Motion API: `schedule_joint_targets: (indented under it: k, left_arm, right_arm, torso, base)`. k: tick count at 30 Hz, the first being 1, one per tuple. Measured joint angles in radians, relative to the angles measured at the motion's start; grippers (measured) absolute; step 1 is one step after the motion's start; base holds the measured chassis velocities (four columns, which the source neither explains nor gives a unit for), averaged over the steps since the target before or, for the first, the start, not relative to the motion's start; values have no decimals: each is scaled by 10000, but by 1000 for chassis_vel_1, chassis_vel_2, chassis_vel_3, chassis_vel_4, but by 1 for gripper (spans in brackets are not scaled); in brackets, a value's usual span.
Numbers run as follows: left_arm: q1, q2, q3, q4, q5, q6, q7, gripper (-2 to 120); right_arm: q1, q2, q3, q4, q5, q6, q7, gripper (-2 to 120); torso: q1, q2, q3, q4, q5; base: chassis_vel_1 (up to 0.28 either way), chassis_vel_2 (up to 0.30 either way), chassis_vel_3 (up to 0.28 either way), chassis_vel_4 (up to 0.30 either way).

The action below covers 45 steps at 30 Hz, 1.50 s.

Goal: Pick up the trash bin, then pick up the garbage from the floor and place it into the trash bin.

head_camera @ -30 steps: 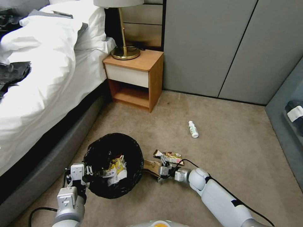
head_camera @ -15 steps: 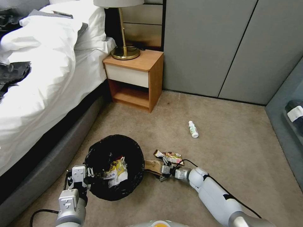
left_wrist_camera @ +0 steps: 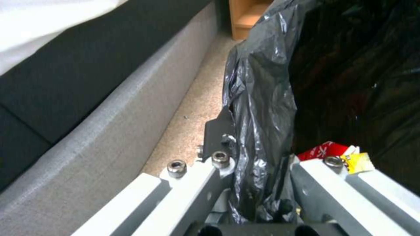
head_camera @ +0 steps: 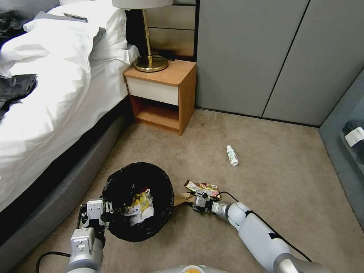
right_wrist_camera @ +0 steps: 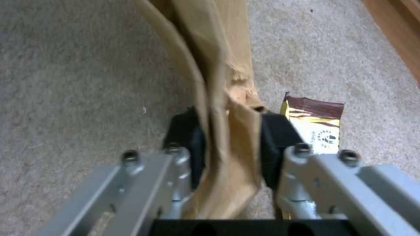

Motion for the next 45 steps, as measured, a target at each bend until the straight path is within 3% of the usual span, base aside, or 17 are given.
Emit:
schedule_joint_targets:
  k: [6, 11, 19, 24, 26, 28, 30, 32, 35, 40, 42, 45]
  left_arm:
    - [-11, -13, 32, 0, 33, -9, 13, 1]
    - [-13, -11, 40, 0, 39, -10, 18, 1]
    - [-18, 49, 64, -36, 42, -12, 31, 1]
    - [-29, 111, 102, -43, 41, -12, 33, 1]
    - [-30, 125, 164, -46, 53, -12, 42, 1]
    - [-27, 126, 177, -47, 57, -12, 43, 1]
    - [-6, 139, 271, -49, 105, -12, 46, 1]
    - [-4, 140, 281, -49, 113, -12, 47, 1]
    - [31, 158, 388, -73, 177, -14, 63, 1]
    - [75, 190, 492, -81, 222, -14, 74, 1]
    - [85, 213, 542, -100, 232, -14, 85, 1]
    - [90, 218, 577, -106, 249, -14, 85, 1]
  right_arm:
    - [-84, -109, 24, 249, 143, -52, 28, 0]
    - [-185, -193, 51, 467, 298, -78, 53, 0]
    - [-1100, -657, 81, 2270, 2209, -562, 430, 0]
    - [-1841, -1025, 475, 4147, 3749, -906, 832, 0]
    - [-2338, -1237, 872, 5698, 4468, -1075, 1062, 0]
    - [-2417, -1268, 945, 5925, 4559, -1105, 1097, 0]
    - [-3063, -1462, 1507, 7654, 5134, -1324, 1290, 0]
    - [-3158, -1487, 1573, 7918, 5217, -1354, 1307, 0]
    - [-3810, -1599, 2080, 10115, 5820, -1403, 1382, 0]
    - [-4314, -1875, 2066, 11889, 6742, -1523, 1375, 0]
    - [-4655, -2328, 1571, 12848, 7583, -1677, 1255, 0]
    - [-4824, -2599, 1181, 13259, 7927, -1826, 1229, 0]
  torso:
    - [1, 0, 0, 0, 0]
    - [0, 0, 0, 0, 0]
    - [0, 0, 0, 0, 1]
    - [0, 0, 0, 0, 0]
    - [0, 0, -1, -1, 0]
    - [0, 0, -1, 2, 0]
    - [0, 0, 0, 0, 0]
    - [0, 0, 0, -1, 0]
    - [0, 0, -1, -1, -1]
    - [0, 0, -1, 0, -1]
    - [0, 0, -1, 0, 0]
    - [0, 0, -1, -1, -1]
  base:
    - [0, 0, 0, 0]
    - [0, 0, 0, 0]
    - [0, 0, 0, 0]
    - [0, 0, 0, 0]
    - [0, 0, 0, 0]
    - [0, 0, 0, 0]
    - [0, 0, 0, 0]
    - [0, 0, 0, 0]
    - [0, 0, 0, 0]
    - [0, 0, 0, 0]
    - [0, 0, 0, 0]
    - [0, 0, 0, 0]
